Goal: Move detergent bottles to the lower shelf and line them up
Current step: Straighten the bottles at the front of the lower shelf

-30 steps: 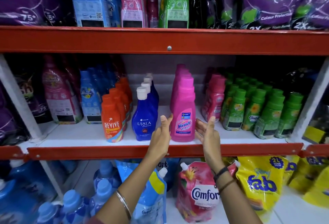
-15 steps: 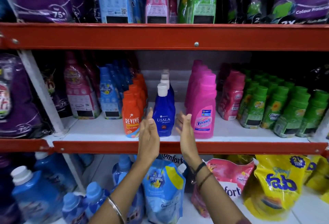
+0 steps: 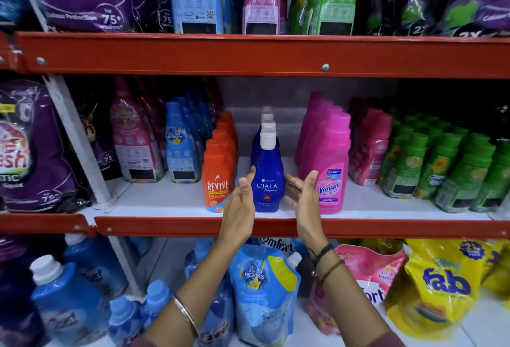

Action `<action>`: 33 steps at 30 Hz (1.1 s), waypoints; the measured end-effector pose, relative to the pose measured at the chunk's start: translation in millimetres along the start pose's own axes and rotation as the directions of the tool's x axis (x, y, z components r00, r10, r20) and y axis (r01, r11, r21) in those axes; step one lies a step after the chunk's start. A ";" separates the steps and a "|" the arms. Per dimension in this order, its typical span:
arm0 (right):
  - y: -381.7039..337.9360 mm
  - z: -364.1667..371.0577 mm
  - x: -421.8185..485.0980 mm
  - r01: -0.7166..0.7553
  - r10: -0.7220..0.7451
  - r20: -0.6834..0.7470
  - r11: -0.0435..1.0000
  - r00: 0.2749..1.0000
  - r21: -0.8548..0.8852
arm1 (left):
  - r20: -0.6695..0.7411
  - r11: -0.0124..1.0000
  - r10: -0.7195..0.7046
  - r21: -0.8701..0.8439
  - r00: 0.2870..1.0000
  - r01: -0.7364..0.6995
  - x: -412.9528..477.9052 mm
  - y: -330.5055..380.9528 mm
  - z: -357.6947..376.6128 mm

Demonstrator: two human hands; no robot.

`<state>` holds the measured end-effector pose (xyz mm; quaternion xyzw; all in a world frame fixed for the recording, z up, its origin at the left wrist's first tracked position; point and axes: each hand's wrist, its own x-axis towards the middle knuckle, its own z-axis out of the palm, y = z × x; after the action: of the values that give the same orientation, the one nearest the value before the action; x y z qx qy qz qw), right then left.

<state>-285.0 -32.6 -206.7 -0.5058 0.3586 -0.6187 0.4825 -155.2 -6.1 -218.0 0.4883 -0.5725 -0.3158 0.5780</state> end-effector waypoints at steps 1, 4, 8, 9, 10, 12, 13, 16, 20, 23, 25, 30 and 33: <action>1.0 0.3 0.5 0.003 -0.003 -0.005 1.000 1.000 -0.003 | 0.002 1.000 0.000 0.006 1.000 0.000 -0.4 0.2 -0.8; 2.1 1.3 0.9 0.014 -0.014 -0.019 1.000 1.000 -0.008 | 0.023 1.000 0.008 -0.005 1.000 -0.008 -2.0 2.1 -2.1; 3.3 3.1 0.6 0.033 -0.033 -0.045 0.999 0.998 -0.014 | 0.036 1.000 0.019 -0.002 0.999 -0.019 -2.0 1.1 -3.3; 3.5 3.8 0.1 0.037 -0.038 -0.049 0.999 0.998 -0.014 | 0.038 1.000 0.018 0.006 0.999 -0.018 -1.8 0.0 -3.4; 3.6 4.3 -0.8 0.044 -0.044 -0.052 0.999 0.998 -0.018 | 0.041 1.000 0.017 0.007 0.999 -0.017 -2.1 -0.7 -3.7; 3.8 4.7 -2.3 0.045 -0.046 -0.057 0.999 0.997 -0.018 | 0.056 1.000 0.019 0.003 0.998 -0.020 -2.7 -2.7 -4.4; 3.9 5.4 -3.2 0.041 -0.041 -0.062 0.999 0.997 -0.013 | 0.063 1.000 0.021 0.002 0.998 -0.021 -3.2 -1.8 -5.1; 3.4 11.1 -12.8 0.098 -0.111 -0.159 0.991 0.981 -0.086 | 0.022 0.999 0.043 0.019 0.999 -0.043 -9.1 3.0 -6.7; 6.6 28.5 -37.1 0.363 -0.394 -0.233 0.917 0.889 -0.164 | -0.259 0.976 0.202 -0.021 0.944 -0.215 -25.4 10.3 -19.2; 14.4 55.0 -47.5 0.337 -0.340 -0.032 0.938 0.940 -0.084 | -0.412 0.974 0.164 -0.074 0.896 -0.213 -23.4 6.2 -40.8; 21.7 74.8 -46.7 0.216 -0.212 0.059 0.974 0.976 -0.066 | -0.430 0.985 0.079 -0.104 0.899 -0.136 -16.7 4.2 -55.2; 34.1 104.9 -35.9 0.040 -0.033 0.067 0.994 0.997 -0.100 | -0.265 0.997 -0.027 -0.073 0.964 0.008 -6.8 -4.6 -74.8; 32.2 109.7 -30.3 0.012 -0.009 0.043 0.997 0.999 -0.079 | -0.214 0.997 -0.020 -0.078 0.977 0.003 -7.4 -8.5 -78.4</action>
<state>-170.2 -7.6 -219.8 -0.5393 0.3699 -0.5957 0.4664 -78.5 13.8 -218.1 0.5001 -0.4913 -0.2866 0.6530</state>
